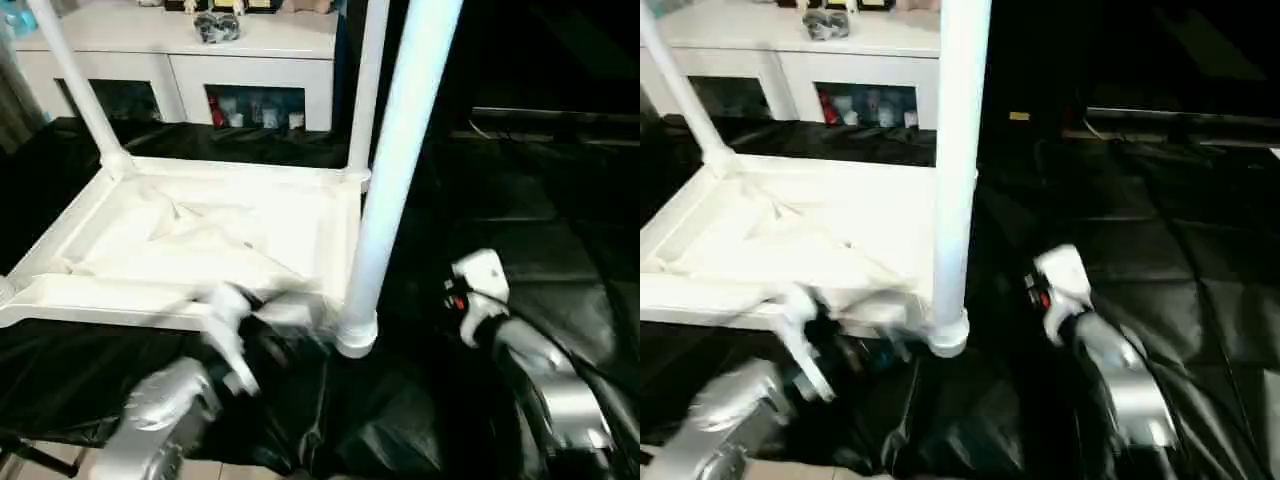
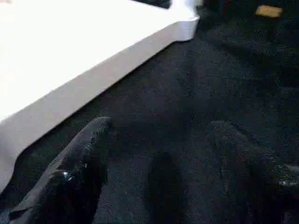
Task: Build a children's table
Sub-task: Rotate table base
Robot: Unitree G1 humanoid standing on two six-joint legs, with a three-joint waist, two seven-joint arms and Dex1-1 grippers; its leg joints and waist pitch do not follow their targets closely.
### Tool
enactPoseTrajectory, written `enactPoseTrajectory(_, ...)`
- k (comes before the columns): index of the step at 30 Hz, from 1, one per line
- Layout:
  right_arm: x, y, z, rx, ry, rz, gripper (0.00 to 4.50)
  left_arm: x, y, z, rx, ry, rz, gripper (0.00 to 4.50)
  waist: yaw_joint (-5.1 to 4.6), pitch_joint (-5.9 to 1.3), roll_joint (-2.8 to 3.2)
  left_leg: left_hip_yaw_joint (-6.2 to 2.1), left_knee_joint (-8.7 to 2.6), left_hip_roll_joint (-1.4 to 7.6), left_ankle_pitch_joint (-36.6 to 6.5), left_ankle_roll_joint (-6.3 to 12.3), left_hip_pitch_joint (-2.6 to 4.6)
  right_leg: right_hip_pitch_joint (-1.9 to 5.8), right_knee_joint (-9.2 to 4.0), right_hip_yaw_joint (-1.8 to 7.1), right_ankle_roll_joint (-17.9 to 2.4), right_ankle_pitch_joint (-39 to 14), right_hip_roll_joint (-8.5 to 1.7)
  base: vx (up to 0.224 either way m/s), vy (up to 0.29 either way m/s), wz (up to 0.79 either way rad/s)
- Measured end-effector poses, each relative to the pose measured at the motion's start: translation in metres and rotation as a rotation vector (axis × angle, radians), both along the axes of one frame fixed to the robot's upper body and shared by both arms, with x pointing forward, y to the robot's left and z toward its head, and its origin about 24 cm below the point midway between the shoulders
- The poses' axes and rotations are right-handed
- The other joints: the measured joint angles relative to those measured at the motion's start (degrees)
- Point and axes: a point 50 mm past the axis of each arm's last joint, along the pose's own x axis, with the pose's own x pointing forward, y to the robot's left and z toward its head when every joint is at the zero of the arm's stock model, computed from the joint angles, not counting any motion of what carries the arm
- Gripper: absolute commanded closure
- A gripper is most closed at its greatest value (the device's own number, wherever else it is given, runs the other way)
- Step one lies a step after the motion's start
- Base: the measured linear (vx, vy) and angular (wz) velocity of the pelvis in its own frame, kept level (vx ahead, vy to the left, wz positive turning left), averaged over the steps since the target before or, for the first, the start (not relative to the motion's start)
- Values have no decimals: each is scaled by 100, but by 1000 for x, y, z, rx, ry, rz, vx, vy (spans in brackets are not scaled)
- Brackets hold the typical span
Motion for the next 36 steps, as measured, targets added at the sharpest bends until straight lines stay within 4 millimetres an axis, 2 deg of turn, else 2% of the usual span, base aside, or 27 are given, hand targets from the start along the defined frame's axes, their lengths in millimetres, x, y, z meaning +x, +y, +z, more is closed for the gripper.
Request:
enactPoseTrajectory(3,-21,4,-7,42,36,-78,91,1,14,-1,47,-2,195,7,-85,4,-32,-55,6,-4,0,0,-6,24,-51,-48,1,0,4,0,0,0)
enactPoseTrajectory(4,-27,5,-11,53,59,-94,91,2,17,2,59,-23,237,7,-135,13,-14,-99,11,-4,0,1,-8,33,-111,-119,1,-1,-6,0,0,0)
enactPoseTrajectory(5,-28,6,-13,56,71,-101,91,2,19,5,64,-42,259,7,-179,19,7,-129,7,-2,-1,2,-7,85,-169,-171,1,-1,-14,0,0,0)
enactPoseTrajectory(6,-28,7,-13,55,72,-106,91,3,20,7,60,-54,281,7,-204,21,47,-77,14,45,-2,3,23,56,-240,-132,2,0,40,-60,56,-27)
enactPoseTrajectory(8,-27,12,-12,78,63,-108,91,5,22,9,56,-64,317,7,-243,52,107,19,40,115,-61,0,131,92,-321,-195,2,0,65,-47,69,-64)
enactPoseTrajectory(9,-27,17,-12,98,64,-109,91,8,22,12,67,-77,328,7,-220,96,82,120,24,134,-70,-3,225,143,-67,-267,-11,-154,-51,-71,67,-86)
enactPoseTrajectory(10,-29,18,-15,97,78,-110,91,10,23,15,81,-92,340,7,-194,126,-25,357,29,131,-73,0,354,110,550,-261,-90,-442,-241,-66,4,-69)
enactPoseTrajectory(11,-29,17,-16,94,83,-111,91,10,22,18,82,-105,345,7,-100,99,-166,582,34,133,-84,-18,435,165,886,-124,-56,-675,-307,-66,4,-69)
enactPoseTrajectory(12,-27,16,-14,86,77,-112,91,10,21,19,90,-119,355,7,-3,41,-292,662,191,155,-188,-92,423,100,896,91,123,-777,-245,43,-90,-66)
enactPoseTrajectory(13,-25,14,-11,82,68,-117,91,6,18,14,106,-104,358,7,126,25,-237,440,411,191,-434,-110,203,9,890,172,122,-780,-108,120,-42,-82)
enactPoseTrajectory(14,-24,14,-9,76,64,-120,91,4,16,11,116,-88,366,7,169,-16,-26,0,421,62,-499,-92,70,-26,837,50,127,-774,-100,120,-42,-82)
enactPoseTrajectory(15,-26,13,-11,67,74,-125,91,2,15,8,113,-72,383,7,125,-47,38,-170,377,17,-358,-244,21,-42,769,-28,90,-688,-58,74,25,-54)
enactPoseTrajectory(16,-26,14,-12,61,83,-123,91,2,16,8,106,-66,412,7,76,-64,73,-273,369,18,-280,-258,-12,-25,678,-44,27,-538,11,0,0,0)
enactPoseTrajectory(17,-26,18,-13,61,91,-106,91,3,16,10,96,-68,437,7,-3,-67,82,-351,321,84,-251,-281,4,31,539,-65,-49,-424,117,0,0,0)
enactPoseTrajectory(18,-26,19,-13,61,90,-101,91,3,16,11,96,-67,448,7,-59,-72,79,-373,264,139,-218,-296,7,65,446,-109,-148,-355,173,16,-88,15)
enactPoseTrajectory(19,-24,18,-10,58,81,-95,91,3,16,12,102,-67,460,7,-74,-74,53,-365,204,186,-201,-322,-8,93,354,-155,-204,-307,221,4,-82,4)
enactPoseTrajectory(21,-21,15,-6,38,66,-82,91,3,16,11,118,-68,475,7,-58,-74,34,-355,140,168,-207,-313,-7,89,292,-173,-205,-306,266,2,-83,0)
enactPoseTrajectory(24,-21,11,-6,21,69,-57,91,-1,20,7,136,-54,505,7,56,-67,-8,-379,68,169,-197,-302,-6,55,285,-165,-205,-311,295,19,-75,-4)
enactPoseTrajectory(26,-22,18,-7,21,75,-14,91,-8,28,1,163,-27,526,7,130,-66,-27,-383,56,177,-191,-314,-15,39,285,-165,-207,-312,298,0,0,0)
enactPoseTrajectory(28,-23,29,-9,20,82,48,91,-13,39,1,184,-22,557,7,182,-53,-92,-381,52,184,-184,-325,-18,34,283,-162,-208,-313,297,0,0,0)
enactPoseTrajectory(29,-23,39,-11,16,89,98,91,-15,44,3,199,-32,569,7,229,-41,-161,-382,49,188,-168,-355,-18,34,282,-159,-208,-315,296,0,0,0)
enactPoseTrajectory(30,-23,44,-13,5,90,124,91,-16,46,5,205,-39,574,7,266,-45,-198,-381,49,193,-146,-391,-21,32,275,-159,-205,-316,294,0,0,0)
enactPoseTrajectory(32,-19,50,-15,-13,96,174,91,-18,49,8,194,-50,593,7,308,-56,-272,-548,50,89,-52,-273,-108,97,229,-342,-200,-316,169,10,39,23)
enactPoseTrajectory(33,-16,49,-14,-20,93,183,91,-18,48,9,187,-53,593,7,344,-50,-299,-585,48,37,-31,-177,-138,137,196,-438,-194,-314,91,7,71,55)
enactPoseTrajectory(35,-8,44,-9,-32,72,178,91,-20,45,10,179,-48,589,7,499,-41,-317,-581,132,-41,-53,238,-227,221,140,-572,-95,-316,-92,6,111,61)
enactPoseTrajectory(36,-6,41,-6,-31,60,164,91,-20,43,10,175,-42,587,7,592,-34,-290,-567,226,-66,-103,415,-268,270,128,-604,-37,-326,-157,5,153,57)
